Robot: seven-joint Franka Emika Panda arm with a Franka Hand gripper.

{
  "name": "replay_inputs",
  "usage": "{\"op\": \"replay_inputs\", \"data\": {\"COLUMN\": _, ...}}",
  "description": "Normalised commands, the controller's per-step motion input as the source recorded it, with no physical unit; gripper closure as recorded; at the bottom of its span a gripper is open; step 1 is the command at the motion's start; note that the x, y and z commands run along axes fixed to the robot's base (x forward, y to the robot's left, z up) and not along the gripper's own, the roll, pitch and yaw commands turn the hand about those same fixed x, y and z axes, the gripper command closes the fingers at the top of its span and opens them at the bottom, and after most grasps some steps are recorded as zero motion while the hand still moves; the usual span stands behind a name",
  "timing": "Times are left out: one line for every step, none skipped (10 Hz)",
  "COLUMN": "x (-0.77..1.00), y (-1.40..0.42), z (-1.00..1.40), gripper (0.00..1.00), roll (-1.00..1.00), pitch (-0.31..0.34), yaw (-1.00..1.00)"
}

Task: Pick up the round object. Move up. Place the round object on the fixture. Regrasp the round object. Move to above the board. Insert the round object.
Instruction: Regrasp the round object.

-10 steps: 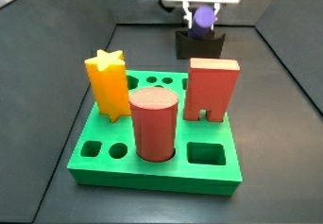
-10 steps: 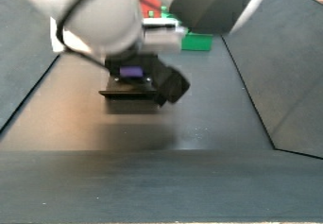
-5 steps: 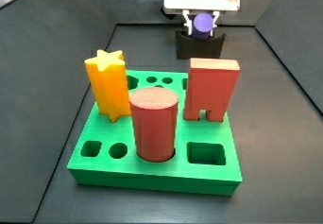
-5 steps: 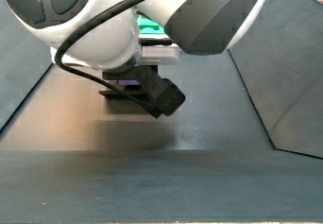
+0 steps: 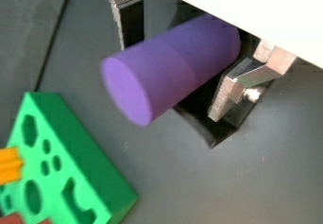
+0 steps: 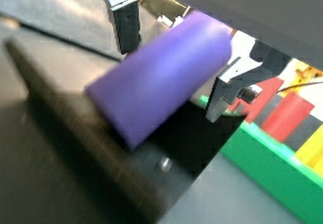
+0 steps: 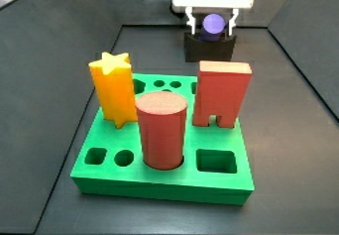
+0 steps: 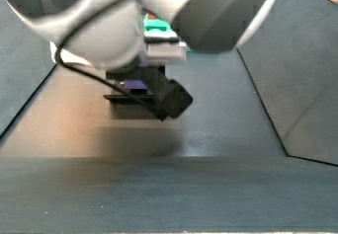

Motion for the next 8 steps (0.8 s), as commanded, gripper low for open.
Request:
{"op": "replay_inputs", "data": {"x": -0.03, "y": 0.00, "z": 1.00, "gripper": 0.00, "roll": -0.01, "pitch": -0.009, "yaw": 0.05}}
{"op": "replay_inputs", "data": {"x": -0.03, "y": 0.00, "z": 1.00, "gripper": 0.00, "roll": 0.00, "pitch": 0.000, "yaw": 0.05}}
{"op": "replay_inputs", "data": {"x": -0.04, "y": 0.01, "z": 1.00, "gripper": 0.00, "roll": 0.01, "pitch": 0.026, "yaw": 0.04}}
{"op": "replay_inputs", "data": {"x": -0.04, "y": 0.01, "z": 0.91, "gripper": 0.00, "roll": 0.01, "pitch": 0.044, "yaw": 0.04}}
{"op": "replay_inputs", "data": {"x": -0.03, "y": 0.01, "z": 0.66, "gripper": 0.00, "roll": 0.02, "pitch": 0.062, "yaw": 0.02}}
{"op": "replay_inputs", "data": {"x": -0.03, "y": 0.01, "z": 0.54, "gripper": 0.00, "roll": 0.02, "pitch": 0.069, "yaw": 0.02}}
{"op": "replay_inputs", "data": {"x": -0.03, "y": 0.01, "z": 0.22, "gripper": 0.00, "roll": 0.02, "pitch": 0.076, "yaw": -0.01}}
{"op": "replay_inputs", "data": {"x": -0.13, "y": -0.90, "z": 0.86, "gripper": 0.00, "roll": 1.00, "pitch": 0.067, "yaw": 0.02}}
